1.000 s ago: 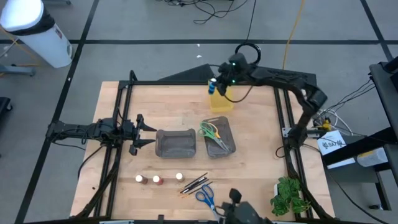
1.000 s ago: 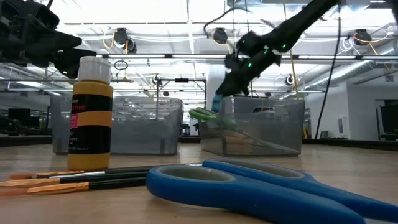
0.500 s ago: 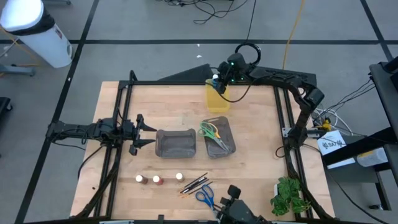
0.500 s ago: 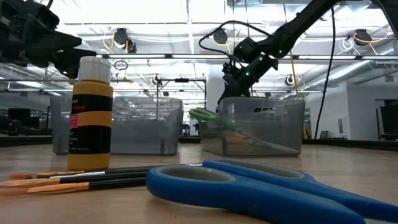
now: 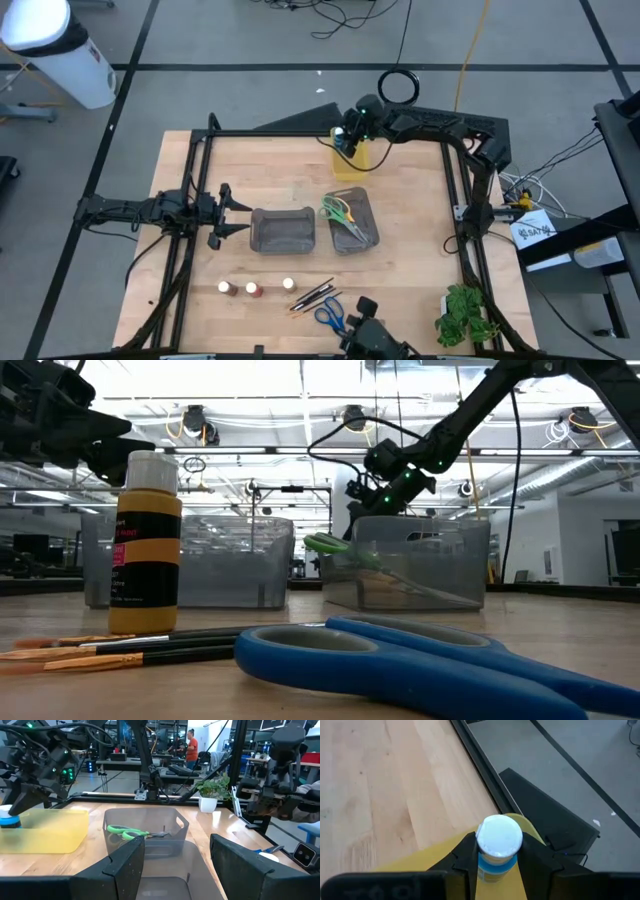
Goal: Pick & Place Paint Supplies
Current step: Put the blue paint bottle into the yellow bin, then put the blue scissors into the right bin
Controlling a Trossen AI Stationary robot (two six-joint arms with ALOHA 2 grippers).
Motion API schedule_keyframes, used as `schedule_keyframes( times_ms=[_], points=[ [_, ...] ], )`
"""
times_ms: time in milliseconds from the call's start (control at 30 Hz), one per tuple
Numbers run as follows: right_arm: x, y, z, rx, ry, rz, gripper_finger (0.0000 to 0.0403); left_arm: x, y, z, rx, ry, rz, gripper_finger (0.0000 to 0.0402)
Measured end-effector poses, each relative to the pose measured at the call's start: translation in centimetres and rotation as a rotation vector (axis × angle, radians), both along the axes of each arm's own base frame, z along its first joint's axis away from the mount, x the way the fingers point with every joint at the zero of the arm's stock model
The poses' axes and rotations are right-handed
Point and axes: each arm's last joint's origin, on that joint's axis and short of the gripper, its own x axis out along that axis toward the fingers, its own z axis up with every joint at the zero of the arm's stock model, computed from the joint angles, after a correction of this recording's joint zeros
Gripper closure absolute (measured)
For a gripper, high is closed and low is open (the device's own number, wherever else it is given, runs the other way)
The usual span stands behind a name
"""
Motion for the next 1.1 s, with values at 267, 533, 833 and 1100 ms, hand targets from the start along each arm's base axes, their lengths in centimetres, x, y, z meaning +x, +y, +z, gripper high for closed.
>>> schedule_keyframes(
  times_ms=[267, 533, 833, 1100],
  points=[
    [0.0, 0.0, -0.1, -0.001, 0.004, 0.002, 0.0260, 0.0, 0.0, 0.0, 0.000, 0.000, 0.000, 0.0165],
    [-0.1, 0.1, 0.2, 0.018, -0.006, -0.014, 0.0216, 0.0, 0.0, 0.0, 0.000, 0.000, 0.000, 0.0165],
    [-2.5, 5.3, 8.3, 0.046, -0.021, 0.024, 0.0201, 0.0, 0.0, 0.0, 0.000, 0.000, 0.000, 0.0165],
    [-4.7, 19.8, 11.1, 0.190, 0.000, 0.313, 0.0214, 0.0, 0.0, 0.0, 0.000, 0.000, 0.000, 0.0165]
  ],
)
